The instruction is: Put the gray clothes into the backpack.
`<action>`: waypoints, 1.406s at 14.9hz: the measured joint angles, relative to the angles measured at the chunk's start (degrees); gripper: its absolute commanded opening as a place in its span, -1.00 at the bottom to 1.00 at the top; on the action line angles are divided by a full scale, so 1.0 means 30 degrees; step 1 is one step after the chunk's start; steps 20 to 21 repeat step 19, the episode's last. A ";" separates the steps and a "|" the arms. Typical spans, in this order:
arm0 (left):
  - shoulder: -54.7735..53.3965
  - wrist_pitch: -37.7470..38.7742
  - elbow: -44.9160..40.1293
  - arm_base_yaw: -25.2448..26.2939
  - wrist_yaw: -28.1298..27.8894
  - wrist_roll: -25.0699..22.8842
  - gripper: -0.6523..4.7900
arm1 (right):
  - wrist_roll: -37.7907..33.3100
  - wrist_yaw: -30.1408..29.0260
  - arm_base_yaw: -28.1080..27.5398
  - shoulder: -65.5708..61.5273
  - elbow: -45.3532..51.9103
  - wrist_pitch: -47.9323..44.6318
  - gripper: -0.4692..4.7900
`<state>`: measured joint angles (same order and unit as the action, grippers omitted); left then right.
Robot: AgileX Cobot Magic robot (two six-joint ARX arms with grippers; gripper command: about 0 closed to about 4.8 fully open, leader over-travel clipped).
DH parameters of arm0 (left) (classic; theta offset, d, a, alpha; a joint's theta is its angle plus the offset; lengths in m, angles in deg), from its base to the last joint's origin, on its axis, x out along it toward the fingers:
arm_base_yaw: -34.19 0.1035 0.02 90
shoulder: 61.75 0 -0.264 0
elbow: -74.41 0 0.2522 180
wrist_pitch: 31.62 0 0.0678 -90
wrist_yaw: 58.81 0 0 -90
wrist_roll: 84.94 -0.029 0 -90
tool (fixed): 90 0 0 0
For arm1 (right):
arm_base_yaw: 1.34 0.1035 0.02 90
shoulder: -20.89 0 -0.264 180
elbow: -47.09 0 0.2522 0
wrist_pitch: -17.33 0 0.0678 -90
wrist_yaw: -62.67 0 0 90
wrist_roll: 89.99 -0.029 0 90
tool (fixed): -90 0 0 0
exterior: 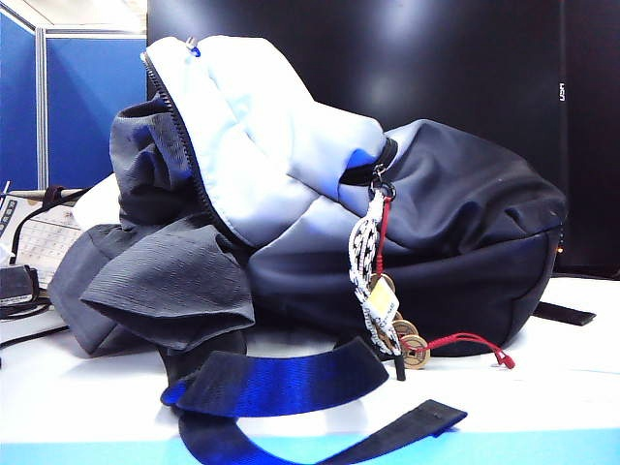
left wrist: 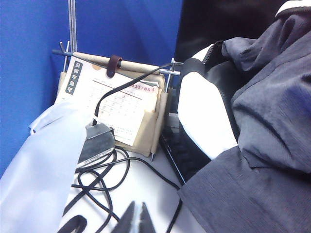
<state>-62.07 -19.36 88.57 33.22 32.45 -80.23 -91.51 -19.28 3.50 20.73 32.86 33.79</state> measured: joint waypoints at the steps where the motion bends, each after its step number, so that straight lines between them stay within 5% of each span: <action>1: 0.0000 0.0000 0.0000 0.0000 0.0007 0.0000 -0.77 | -0.0007 -0.0729 0.0015 0.0000 0.0000 -0.0160 -0.84; 21: 0.0000 0.0007 0.0000 0.0000 0.0000 0.0000 -0.77 | -0.0015 -0.1741 -0.0277 0.0000 0.0000 -0.0226 -0.84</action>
